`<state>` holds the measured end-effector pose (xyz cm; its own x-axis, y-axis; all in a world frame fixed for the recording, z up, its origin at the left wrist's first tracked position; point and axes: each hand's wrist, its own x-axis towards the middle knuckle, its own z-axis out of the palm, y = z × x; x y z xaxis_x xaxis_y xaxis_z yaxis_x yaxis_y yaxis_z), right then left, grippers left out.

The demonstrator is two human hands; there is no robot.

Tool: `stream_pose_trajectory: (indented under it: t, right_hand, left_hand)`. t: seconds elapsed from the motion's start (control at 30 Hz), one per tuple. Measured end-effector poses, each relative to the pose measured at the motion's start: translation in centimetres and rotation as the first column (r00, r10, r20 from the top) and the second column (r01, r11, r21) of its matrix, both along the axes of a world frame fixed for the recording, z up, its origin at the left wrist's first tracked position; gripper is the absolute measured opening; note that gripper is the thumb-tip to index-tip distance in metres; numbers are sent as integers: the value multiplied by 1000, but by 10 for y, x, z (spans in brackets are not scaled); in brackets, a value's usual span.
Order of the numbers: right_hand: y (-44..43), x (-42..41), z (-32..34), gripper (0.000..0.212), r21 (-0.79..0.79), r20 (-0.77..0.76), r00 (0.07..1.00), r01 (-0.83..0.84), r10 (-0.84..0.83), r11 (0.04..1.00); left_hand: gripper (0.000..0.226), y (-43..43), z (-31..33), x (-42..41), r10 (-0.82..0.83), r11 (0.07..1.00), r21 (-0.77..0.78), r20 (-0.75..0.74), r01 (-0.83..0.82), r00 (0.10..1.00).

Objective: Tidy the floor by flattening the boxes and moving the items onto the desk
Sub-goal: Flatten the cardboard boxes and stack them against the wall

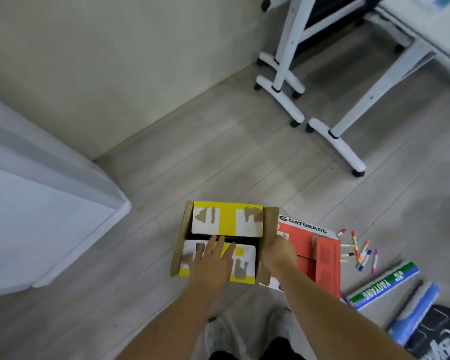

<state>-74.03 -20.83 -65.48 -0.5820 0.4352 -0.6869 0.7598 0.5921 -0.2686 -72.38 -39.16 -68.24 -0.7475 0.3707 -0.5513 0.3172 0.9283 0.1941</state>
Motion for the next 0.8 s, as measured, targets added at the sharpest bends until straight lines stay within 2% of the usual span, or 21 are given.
stream_pose_trajectory:
  t: [0.23, 0.4, 0.6, 0.8]
  right_hand:
    - [-20, -128, -3, 22, -16, -25, 990, -141, 141, 990]
    - [-25, -213, 9, 19, -33, -58, 962, -270, 268, 962]
    - [-37, -300, 28, 22, 1, -99, 898, -430, 428, 903]
    - [-76, -380, 11, 21, 6, -81, 835, -545, 544, 838]
  left_hand:
    - [55, -9, -7, -82, 210, 976, -44, -49, -212, 976]
    - [58, -8, 10, -144, 262, 961, -59, -98, -269, 960]
    - [61, -11, 31, -224, 418, 907, -38, -58, -420, 907]
    - [65, -46, -10, -293, 503, 864, -47, 18, -502, 864]
